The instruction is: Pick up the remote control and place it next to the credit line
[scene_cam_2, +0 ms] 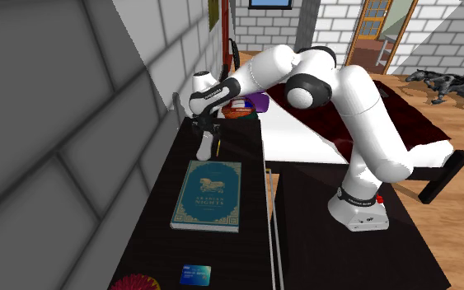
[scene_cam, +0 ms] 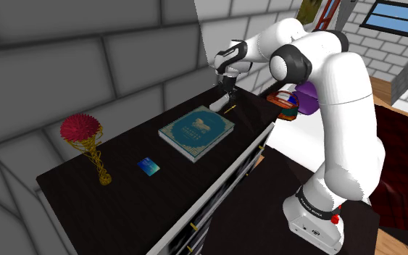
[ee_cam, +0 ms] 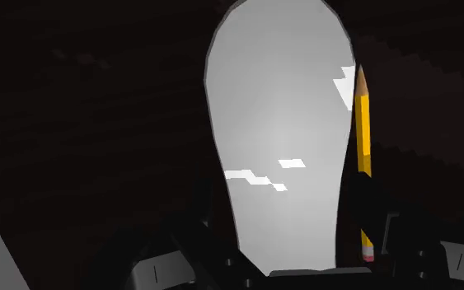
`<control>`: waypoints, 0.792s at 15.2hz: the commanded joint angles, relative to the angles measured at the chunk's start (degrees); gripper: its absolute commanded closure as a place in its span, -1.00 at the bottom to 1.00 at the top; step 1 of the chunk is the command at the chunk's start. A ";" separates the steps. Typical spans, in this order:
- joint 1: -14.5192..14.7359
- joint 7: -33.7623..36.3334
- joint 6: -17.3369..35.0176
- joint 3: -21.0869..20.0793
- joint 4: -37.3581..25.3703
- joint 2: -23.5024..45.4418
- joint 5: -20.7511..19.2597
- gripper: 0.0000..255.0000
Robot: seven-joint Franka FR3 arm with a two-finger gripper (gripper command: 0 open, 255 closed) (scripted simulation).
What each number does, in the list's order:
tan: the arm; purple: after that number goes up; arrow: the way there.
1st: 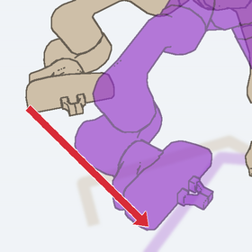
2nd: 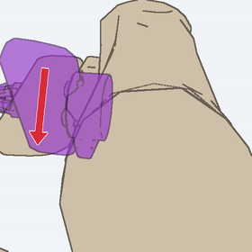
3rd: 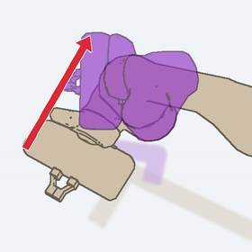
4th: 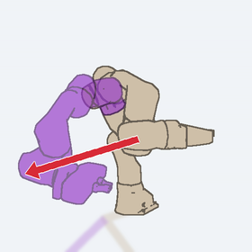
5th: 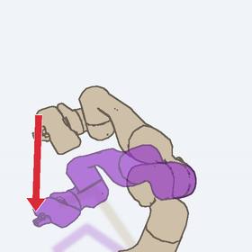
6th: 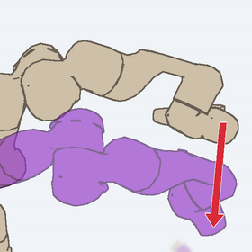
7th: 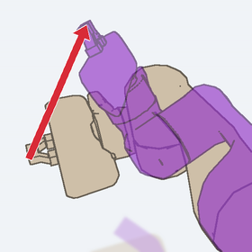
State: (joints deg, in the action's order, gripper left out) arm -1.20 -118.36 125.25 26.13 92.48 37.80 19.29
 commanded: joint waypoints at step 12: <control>2.35 2.29 -5.19 1.77 0.49 -6.08 -2.79 1.00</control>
State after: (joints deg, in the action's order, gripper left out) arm 0.34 -116.52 119.55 27.75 91.39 32.85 16.84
